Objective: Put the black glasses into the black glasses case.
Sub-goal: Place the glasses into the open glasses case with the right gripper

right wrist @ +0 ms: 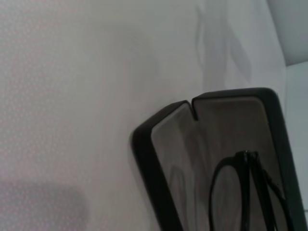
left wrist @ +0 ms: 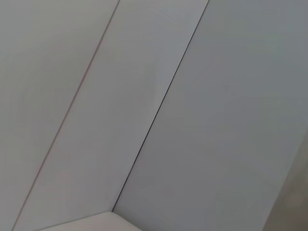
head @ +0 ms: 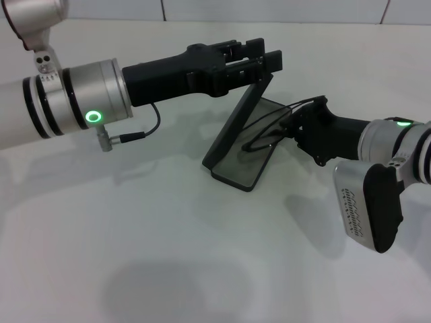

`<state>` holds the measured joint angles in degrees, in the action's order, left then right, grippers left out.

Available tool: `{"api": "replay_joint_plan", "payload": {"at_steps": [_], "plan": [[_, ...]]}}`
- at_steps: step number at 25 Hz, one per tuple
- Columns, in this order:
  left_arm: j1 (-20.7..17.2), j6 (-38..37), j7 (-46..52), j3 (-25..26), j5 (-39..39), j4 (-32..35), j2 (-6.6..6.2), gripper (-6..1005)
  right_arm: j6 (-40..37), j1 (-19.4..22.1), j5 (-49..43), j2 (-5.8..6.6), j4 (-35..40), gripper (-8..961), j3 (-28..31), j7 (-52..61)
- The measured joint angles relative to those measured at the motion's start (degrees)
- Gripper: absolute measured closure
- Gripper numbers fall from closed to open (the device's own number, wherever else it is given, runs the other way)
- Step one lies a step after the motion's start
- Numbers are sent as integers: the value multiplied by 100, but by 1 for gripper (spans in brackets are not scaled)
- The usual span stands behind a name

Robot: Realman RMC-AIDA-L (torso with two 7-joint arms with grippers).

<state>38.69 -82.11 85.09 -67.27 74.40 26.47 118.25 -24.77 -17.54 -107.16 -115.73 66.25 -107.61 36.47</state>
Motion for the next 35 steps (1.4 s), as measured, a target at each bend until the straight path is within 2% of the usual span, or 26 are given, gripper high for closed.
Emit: {"api": "replay_joint_plan", "payload": {"at_steps": [11,17,25,35], "plan": [[17,24,-19,119,21,2,16,439,-103,-114,-259,-9,-84,833,-113,-44],[34,145,-19,119,24,18,17,439,-447,-164,-230,-19,-38,831,-137,-79],[93,225,-19,117,24,32,13,439,-455,-324,47,-37,-53,828,-117,-71],[125,302,-71,119,23,31,8,439,-462,-723,654,-46,-301,825,-152,-80]]}}
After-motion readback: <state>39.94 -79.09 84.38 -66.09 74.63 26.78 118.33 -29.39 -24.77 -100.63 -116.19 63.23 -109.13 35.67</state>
